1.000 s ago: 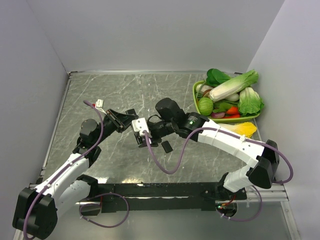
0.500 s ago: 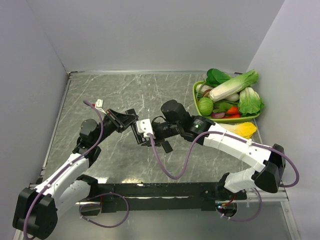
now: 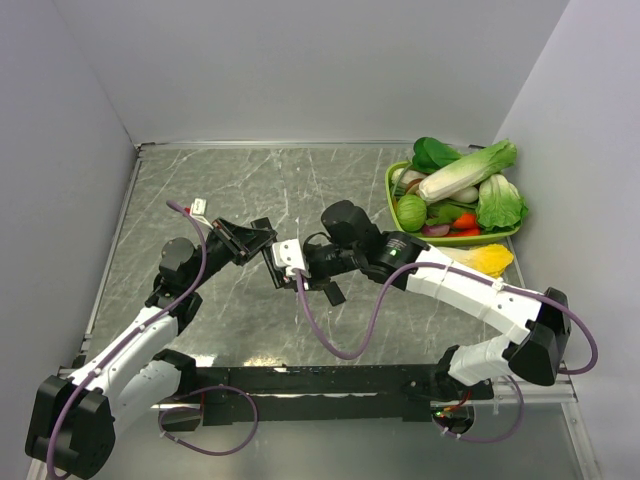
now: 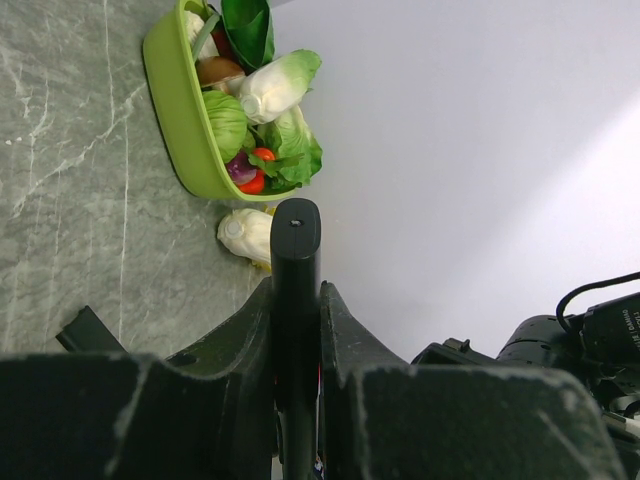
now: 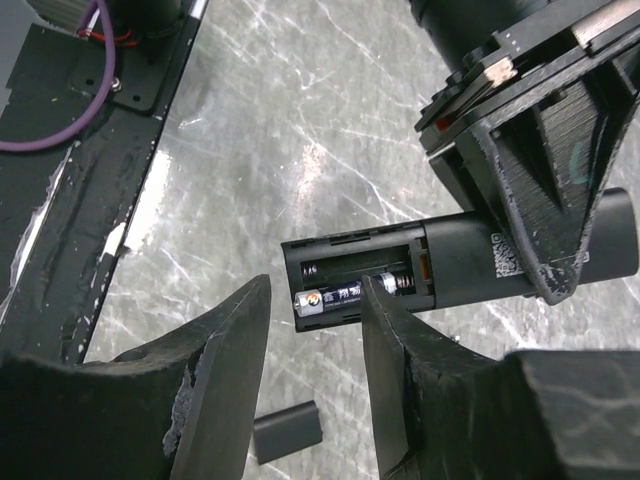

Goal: Load the batteries into the remote control

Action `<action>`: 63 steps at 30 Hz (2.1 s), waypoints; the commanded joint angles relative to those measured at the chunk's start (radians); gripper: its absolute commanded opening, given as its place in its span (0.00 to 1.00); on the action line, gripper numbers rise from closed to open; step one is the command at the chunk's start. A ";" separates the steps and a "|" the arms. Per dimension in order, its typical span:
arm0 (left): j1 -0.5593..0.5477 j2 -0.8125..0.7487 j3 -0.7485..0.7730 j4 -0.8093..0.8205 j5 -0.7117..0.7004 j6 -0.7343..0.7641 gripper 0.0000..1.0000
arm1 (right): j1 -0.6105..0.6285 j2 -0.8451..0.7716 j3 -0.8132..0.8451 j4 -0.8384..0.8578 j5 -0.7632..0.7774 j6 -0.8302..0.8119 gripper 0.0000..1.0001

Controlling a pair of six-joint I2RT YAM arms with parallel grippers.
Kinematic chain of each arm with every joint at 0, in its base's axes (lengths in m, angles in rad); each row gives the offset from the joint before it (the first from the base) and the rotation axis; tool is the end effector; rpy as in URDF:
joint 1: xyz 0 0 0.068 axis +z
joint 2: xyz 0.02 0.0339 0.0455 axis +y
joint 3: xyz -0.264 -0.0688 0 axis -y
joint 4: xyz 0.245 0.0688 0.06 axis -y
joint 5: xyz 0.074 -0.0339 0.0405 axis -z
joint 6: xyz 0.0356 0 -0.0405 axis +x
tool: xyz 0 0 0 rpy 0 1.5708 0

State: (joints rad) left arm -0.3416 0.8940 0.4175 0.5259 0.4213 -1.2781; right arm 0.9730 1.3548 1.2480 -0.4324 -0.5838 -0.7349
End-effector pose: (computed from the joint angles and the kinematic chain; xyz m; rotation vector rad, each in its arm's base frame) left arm 0.1894 -0.0828 0.2655 -0.4310 1.7075 -1.5607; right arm 0.1540 0.2610 0.3517 -1.7921 1.0941 0.7569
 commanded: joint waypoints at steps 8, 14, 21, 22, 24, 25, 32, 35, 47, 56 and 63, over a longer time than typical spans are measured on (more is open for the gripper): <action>0.004 -0.015 0.029 0.043 0.010 -0.010 0.01 | 0.004 0.021 0.014 -0.009 0.009 -0.035 0.45; 0.004 -0.017 0.029 0.043 0.013 -0.009 0.01 | 0.004 0.030 0.014 -0.003 0.015 -0.037 0.43; 0.004 -0.017 0.032 0.048 0.019 -0.006 0.01 | 0.004 0.046 0.016 0.003 0.022 -0.040 0.40; 0.004 -0.017 0.032 0.048 0.019 -0.006 0.01 | 0.004 0.047 0.014 0.003 0.022 -0.038 0.40; 0.004 -0.018 0.032 0.051 0.022 -0.007 0.01 | 0.004 0.050 0.016 0.004 0.024 -0.038 0.38; 0.004 -0.018 0.032 0.052 0.020 -0.007 0.01 | 0.004 0.055 0.016 0.004 0.025 -0.040 0.37; 0.004 -0.018 0.032 0.074 0.034 -0.017 0.01 | 0.004 0.066 0.004 0.040 0.039 -0.032 0.31; 0.004 -0.020 0.032 0.085 0.040 -0.023 0.01 | 0.004 0.070 -0.007 0.066 0.058 -0.026 0.28; 0.004 -0.035 0.033 0.106 0.051 -0.033 0.01 | 0.000 0.106 -0.062 0.095 0.108 -0.032 0.20; 0.007 -0.038 0.041 0.098 0.062 -0.029 0.01 | -0.048 0.096 -0.096 0.081 0.110 -0.026 0.20; 0.007 -0.035 0.043 0.097 0.063 -0.027 0.01 | -0.054 0.086 -0.087 0.093 0.090 -0.003 0.20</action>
State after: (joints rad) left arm -0.3218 0.8940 0.4168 0.5034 0.3981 -1.2236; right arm 0.9459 1.4162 1.1828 -0.3241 -0.5583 -0.7467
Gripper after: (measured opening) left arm 0.201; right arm 0.205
